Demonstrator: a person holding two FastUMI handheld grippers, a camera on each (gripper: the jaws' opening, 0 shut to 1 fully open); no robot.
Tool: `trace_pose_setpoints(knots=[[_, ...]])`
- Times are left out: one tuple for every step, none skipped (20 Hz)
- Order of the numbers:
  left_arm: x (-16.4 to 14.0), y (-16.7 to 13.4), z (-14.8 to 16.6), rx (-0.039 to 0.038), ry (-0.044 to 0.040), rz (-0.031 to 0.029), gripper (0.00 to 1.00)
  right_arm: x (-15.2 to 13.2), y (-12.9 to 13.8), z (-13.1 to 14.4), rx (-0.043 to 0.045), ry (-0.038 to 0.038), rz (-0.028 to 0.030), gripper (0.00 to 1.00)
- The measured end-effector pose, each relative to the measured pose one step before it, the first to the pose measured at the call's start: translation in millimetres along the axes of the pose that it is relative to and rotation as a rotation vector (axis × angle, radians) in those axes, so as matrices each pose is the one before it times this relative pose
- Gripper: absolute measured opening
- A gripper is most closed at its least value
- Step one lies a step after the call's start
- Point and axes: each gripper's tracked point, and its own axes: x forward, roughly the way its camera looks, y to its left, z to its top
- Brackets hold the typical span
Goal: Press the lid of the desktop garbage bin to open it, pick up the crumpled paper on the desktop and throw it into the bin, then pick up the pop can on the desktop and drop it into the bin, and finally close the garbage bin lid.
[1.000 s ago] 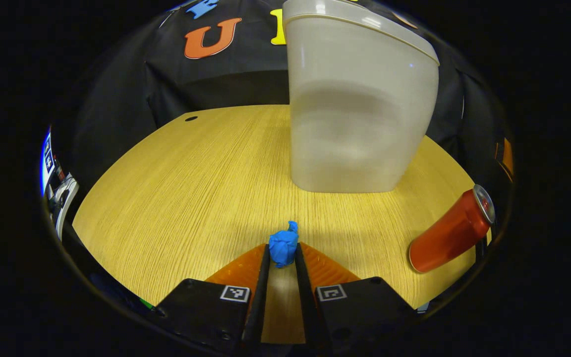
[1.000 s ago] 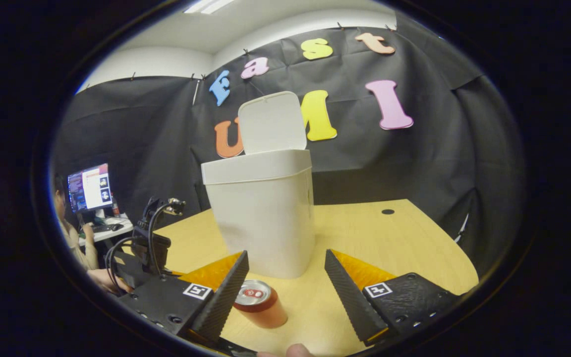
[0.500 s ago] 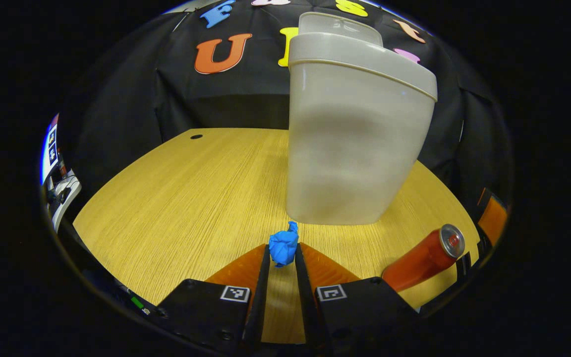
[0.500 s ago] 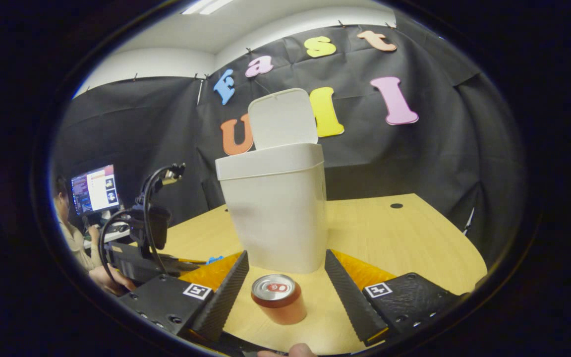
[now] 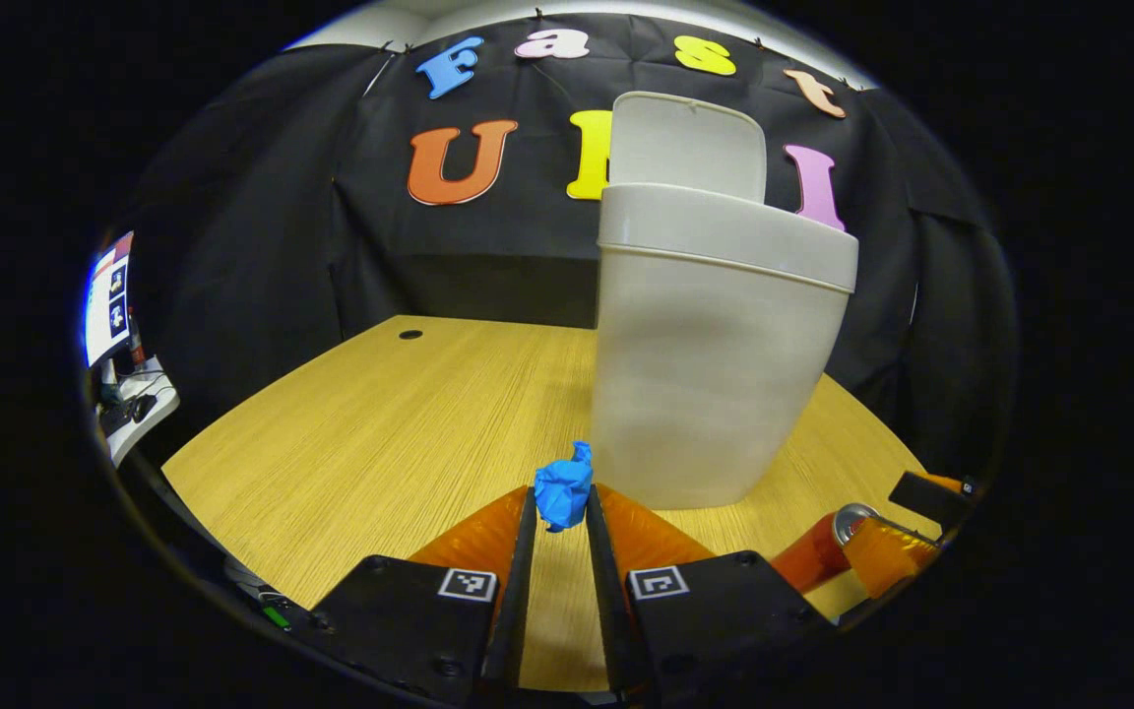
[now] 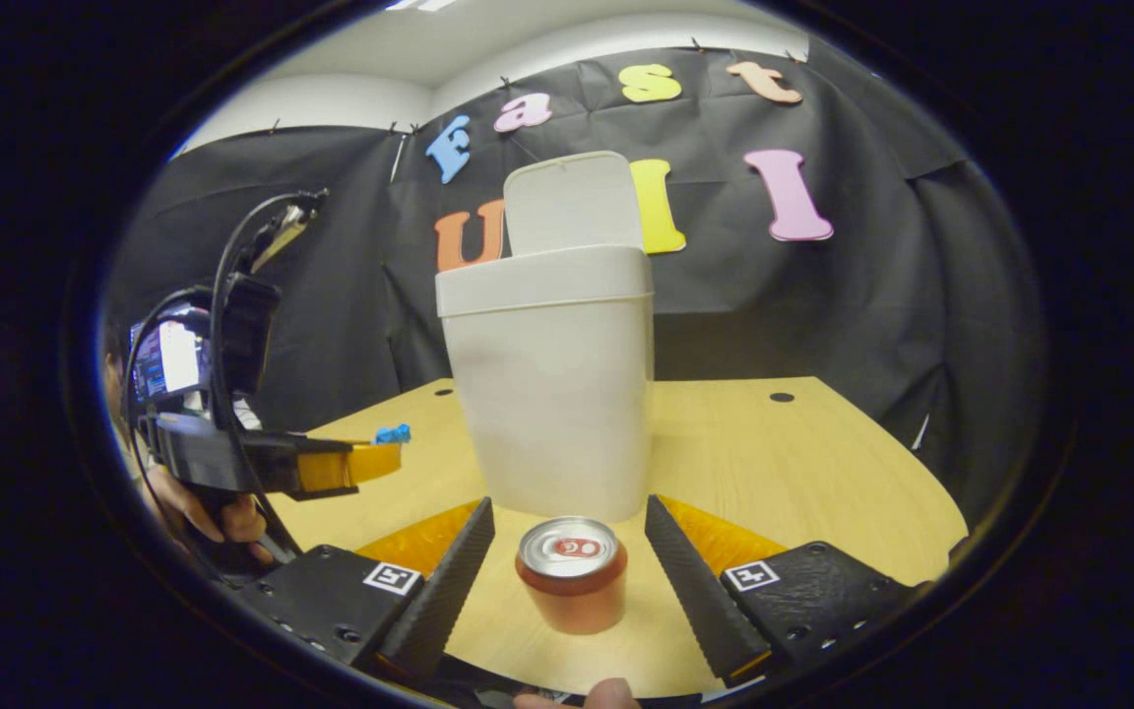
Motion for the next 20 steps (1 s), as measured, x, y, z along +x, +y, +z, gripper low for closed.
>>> trace_pose_setpoints(knots=[[-1.83, 1.34, 2.64, 0.00225, -0.00917, 0.00017, 0.35, 0.57, -0.56, -3.49, -0.00711, 0.00673, -0.0085, 0.96], [-1.63, 1.05, 2.13, 0.00153, -0.00762, 0.00096, 0.35, 1.93, -1.93, -1.58, -0.00354, 0.00461, -0.00904, 0.96], [0.15, 0.26, 0.97, 0.00234, -0.00078, -0.00528, 0.35, 1.03, 0.4, -3.28, 0.00013, 0.00474, -0.00445, 0.95], [-0.07, -0.14, 0.08, -0.00088, -0.00137, -0.00446, 0.35, 0.83, 0.59, -3.35, 0.00248, 0.00706, -0.00069, 0.96], [-0.81, -0.28, 1.79, -0.00282, -0.00397, -0.00376, 0.35, 1.5, 1.01, -3.36, 0.00031, 0.00721, 0.0002, 0.96], [0.28, 0.02, 1.89, 0.00088, -0.00514, -0.00257, 0.35, 2.17, 0.48, -4.08, -0.00319, 0.00993, -0.00168, 0.96], [-0.85, 0.91, 1.85, 0.00262, -0.00671, 0.00059, 0.35, 1.99, -0.9, -4.47, -0.00188, 0.00859, -0.00178, 0.96], [-0.09, 0.56, 2.28, 0.00134, -0.00734, -0.00046, 0.35, 2.25, 0.24, -3.69, -0.00183, 0.01033, -0.00152, 0.96], [0.49, -0.31, 2.63, -0.00033, -0.00629, -0.00336, 0.38, 1.78, 0.1, -5.13, -0.00308, 0.0122, -0.00308, 0.96], [0.15, -0.9, 2.21, -0.00224, -0.00691, -0.00472, 0.35, 3.52, -0.7, -4.74, -0.0019, 0.01454, -0.00331, 0.96], [0.06, -0.27, 2.67, -0.00198, -0.00667, -0.00303, 0.35, 3.29, -1.27, -5.72, 0.00256, 0.01274, 0.0001, 0.96], [0.6, 0.62, 2.29, -0.00263, -0.004, 0.00116, 0.35, 3.1, -0.37, -4.87, 0.00606, 0.01623, 0.0038, 0.96], [1.63, 1.29, 1.2, -0.00509, -0.00388, -0.00085, 0.35, 2.0, -0.17, -5.24, 0.00723, 0.01727, 0.00175, 0.96], [1.1, 0.83, 1.51, -0.00489, -0.00353, -0.00144, 0.38, 3.31, -1.57, -4.65, 0.00676, 0.01535, -0.00136, 0.99], [-0.93, 0.48, 2.24, -0.00369, -0.00445, 0.00034, 0.38, 2.37, -0.86, -5.47, 0.00583, 0.01609, -0.00256, 0.96], [0.06, 0.82, 2.39, -0.00248, -0.00686, 0.00164, 0.35, 1.97, -1.12, -3.0, 0.00673, 0.01583, -0.00359, 0.96], [0.46, 1.41, 2.72, -0.00154, -0.00861, 0.00138, 0.35, 3.19, -0.97, -4.29, 0.00818, 0.01496, -0.00092, 0.96], [0.51, 0.82, 3.32, 0.00054, -0.01228, 0.00101, 0.35, 2.42, -0.59, -4.58, 0.00774, 0.01896, 0.00094, 0.96], [1.2, 2.48, 3.43, 0.00422, -0.01207, 0.00639, 0.39, 1.06, -0.46, -5.22, 0.00371, 0.02301, 0.00086, 0.96], [1.22, 3.07, 2.35, 0.0054, -0.00945, 0.01066, 0.35, 1.39, -0.16, -3.78, 0.0001, 0.01703, 0.00309, 0.96]])
